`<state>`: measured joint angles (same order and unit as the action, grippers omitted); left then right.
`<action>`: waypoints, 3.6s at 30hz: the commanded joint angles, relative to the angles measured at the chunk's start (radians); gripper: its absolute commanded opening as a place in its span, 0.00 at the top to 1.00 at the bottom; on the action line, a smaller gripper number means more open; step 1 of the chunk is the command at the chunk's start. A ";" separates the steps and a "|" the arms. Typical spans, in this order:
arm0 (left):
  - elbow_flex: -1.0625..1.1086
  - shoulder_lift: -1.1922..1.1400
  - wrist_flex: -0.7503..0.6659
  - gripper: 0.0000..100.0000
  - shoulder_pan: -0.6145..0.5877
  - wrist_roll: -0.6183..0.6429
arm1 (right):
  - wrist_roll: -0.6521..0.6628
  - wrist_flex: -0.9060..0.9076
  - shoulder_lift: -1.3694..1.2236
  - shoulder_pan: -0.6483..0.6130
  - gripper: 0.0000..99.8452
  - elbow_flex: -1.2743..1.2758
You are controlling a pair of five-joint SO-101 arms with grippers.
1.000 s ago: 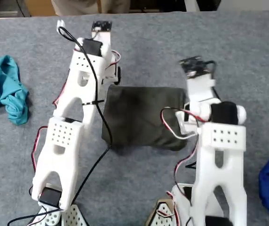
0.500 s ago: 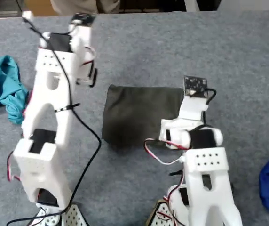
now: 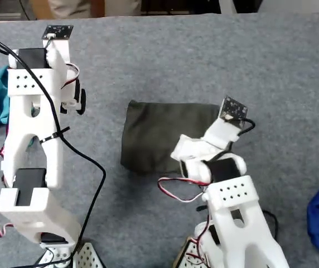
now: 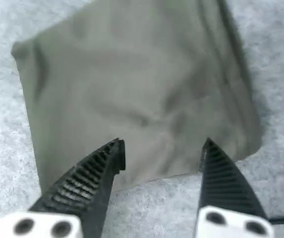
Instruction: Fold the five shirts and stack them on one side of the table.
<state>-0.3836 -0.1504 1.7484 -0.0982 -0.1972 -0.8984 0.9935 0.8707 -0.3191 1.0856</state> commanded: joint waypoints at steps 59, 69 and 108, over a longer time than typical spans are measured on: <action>0.094 0.059 0.012 0.86 -0.017 0.051 | 0.423 0.255 -1.073 0.404 0.99 -0.995; 0.094 0.059 0.012 0.86 -0.017 0.051 | 0.598 0.193 -1.075 0.407 0.99 -1.059; 0.095 0.061 0.012 0.86 -0.038 0.049 | -0.244 0.241 -1.299 0.275 0.69 -1.113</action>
<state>-0.2885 -0.1488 1.7484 -0.1135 -0.1450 -1.1301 1.2513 -0.3890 -0.0384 0.0176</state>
